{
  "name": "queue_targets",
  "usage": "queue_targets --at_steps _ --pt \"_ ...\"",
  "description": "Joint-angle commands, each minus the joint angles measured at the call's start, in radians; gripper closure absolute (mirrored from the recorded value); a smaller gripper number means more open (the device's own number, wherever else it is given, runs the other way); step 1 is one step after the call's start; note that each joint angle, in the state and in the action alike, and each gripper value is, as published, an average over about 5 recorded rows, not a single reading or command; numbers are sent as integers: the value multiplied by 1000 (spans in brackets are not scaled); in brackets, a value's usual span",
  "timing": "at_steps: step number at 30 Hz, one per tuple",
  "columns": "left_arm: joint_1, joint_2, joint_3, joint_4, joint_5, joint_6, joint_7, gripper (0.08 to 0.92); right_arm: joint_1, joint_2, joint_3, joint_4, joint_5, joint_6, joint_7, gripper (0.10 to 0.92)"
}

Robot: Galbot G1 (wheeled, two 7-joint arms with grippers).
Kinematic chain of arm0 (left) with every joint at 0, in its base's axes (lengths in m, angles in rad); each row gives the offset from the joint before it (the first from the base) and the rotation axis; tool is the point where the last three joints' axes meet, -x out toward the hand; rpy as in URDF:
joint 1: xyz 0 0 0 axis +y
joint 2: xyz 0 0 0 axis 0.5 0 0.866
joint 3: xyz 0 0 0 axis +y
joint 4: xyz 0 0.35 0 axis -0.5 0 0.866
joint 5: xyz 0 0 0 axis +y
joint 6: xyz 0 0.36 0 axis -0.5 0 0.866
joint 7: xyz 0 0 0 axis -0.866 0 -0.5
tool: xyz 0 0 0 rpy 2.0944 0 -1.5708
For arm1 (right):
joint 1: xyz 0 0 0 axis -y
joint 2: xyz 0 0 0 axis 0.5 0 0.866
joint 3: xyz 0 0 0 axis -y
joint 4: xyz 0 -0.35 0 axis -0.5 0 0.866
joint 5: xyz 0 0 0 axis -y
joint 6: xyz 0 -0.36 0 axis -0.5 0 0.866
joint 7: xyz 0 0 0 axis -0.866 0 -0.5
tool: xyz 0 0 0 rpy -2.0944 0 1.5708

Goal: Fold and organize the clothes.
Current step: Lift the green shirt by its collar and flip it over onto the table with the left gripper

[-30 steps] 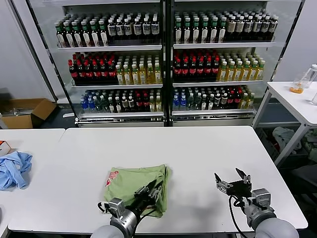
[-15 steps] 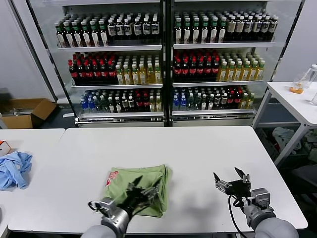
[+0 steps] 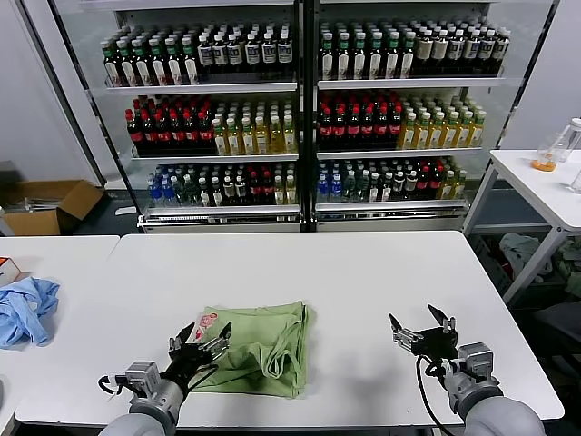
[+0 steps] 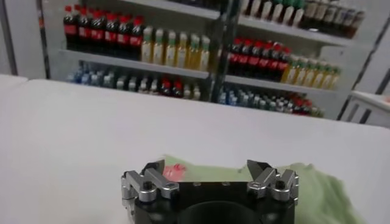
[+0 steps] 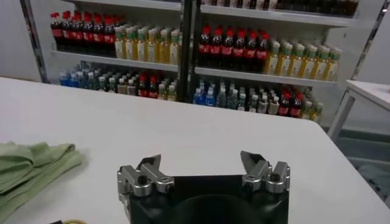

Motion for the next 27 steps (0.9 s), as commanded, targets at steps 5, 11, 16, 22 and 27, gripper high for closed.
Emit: queue_targets --at_steps 5,11,16,22,27 --pt "-15 1 -32 108 2 60 -16 177 -2 -7 12 3 2 -1 0 203" --pt "5 -3 -22 98 -25 68 -9 177 -2 -9 16 7 5 -2 0 203" --pt "6 -14 -14 90 -73 74 8 179 -2 -9 16 10 5 -2 0 203" --pt "-16 -15 -19 117 -131 69 16 311 -6 -10 21 10 6 -2 0 203" --pt "-29 -12 -39 143 -220 75 36 458 -9 -13 24 10 9 -2 0 203"
